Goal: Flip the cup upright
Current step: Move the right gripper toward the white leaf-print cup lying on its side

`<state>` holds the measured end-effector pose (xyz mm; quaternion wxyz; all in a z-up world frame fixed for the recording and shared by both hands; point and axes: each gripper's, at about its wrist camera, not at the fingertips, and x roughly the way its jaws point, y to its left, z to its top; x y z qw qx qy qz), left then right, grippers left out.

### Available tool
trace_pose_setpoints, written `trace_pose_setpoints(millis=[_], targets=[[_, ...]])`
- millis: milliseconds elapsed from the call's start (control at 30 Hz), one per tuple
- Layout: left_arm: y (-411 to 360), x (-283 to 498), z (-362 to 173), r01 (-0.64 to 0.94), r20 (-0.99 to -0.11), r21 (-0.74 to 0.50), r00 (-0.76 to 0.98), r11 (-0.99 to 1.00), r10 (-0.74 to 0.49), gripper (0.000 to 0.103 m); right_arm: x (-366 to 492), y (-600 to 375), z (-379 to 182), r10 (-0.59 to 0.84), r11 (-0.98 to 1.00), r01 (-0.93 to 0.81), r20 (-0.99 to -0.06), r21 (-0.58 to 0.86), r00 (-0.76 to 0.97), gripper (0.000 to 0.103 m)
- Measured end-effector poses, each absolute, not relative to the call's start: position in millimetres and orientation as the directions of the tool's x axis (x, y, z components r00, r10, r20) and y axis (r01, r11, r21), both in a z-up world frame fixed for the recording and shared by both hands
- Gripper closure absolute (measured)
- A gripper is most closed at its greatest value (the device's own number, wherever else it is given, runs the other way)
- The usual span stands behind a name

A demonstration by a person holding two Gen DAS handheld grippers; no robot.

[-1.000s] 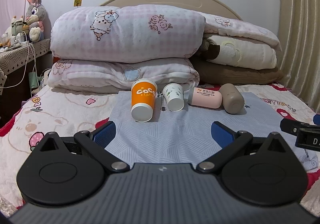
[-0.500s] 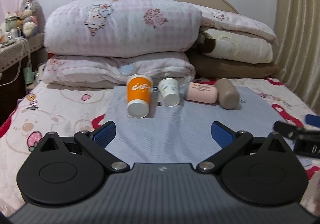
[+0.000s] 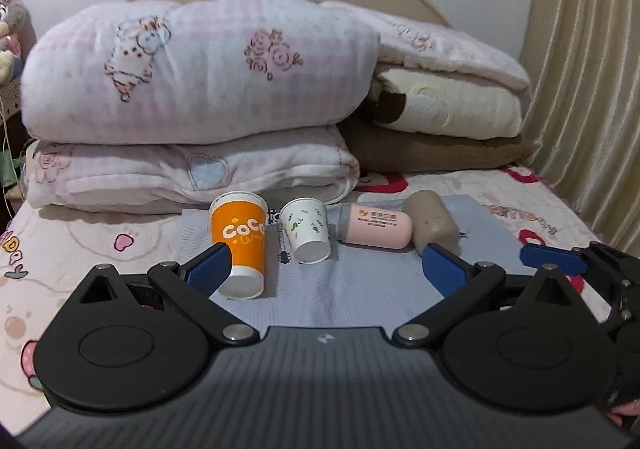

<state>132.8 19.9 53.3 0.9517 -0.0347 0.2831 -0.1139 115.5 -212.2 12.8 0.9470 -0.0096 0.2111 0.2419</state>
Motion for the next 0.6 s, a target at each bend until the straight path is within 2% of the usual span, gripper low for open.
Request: trace_pose_setpoints(millis=[200,367,600], targets=[[14.8,194.8,37.7,0.217,-0.634,-0.124,0.733,0.968,-0.245,0.003,168.3,-182.9,0.9,0.514,0.836,-0.544,-0.441,0.066,0.736,0.004],[13.2,232.5,21.7,0.207,-0.649,-0.149,0.718,0.967,-0.254,0.003,217.4,-160.2,-26.1,0.554,0.808,-0.579,-0.470,0.106,0.687,0.005],[14.7,271.5,-8.9,0.226,-0.630,-0.225,0.709,0.948,-0.318,0.010,269.6,-146.5,-72.7,0.527,0.837,-0.527,-0.482,0.150,0.700,0.019]])
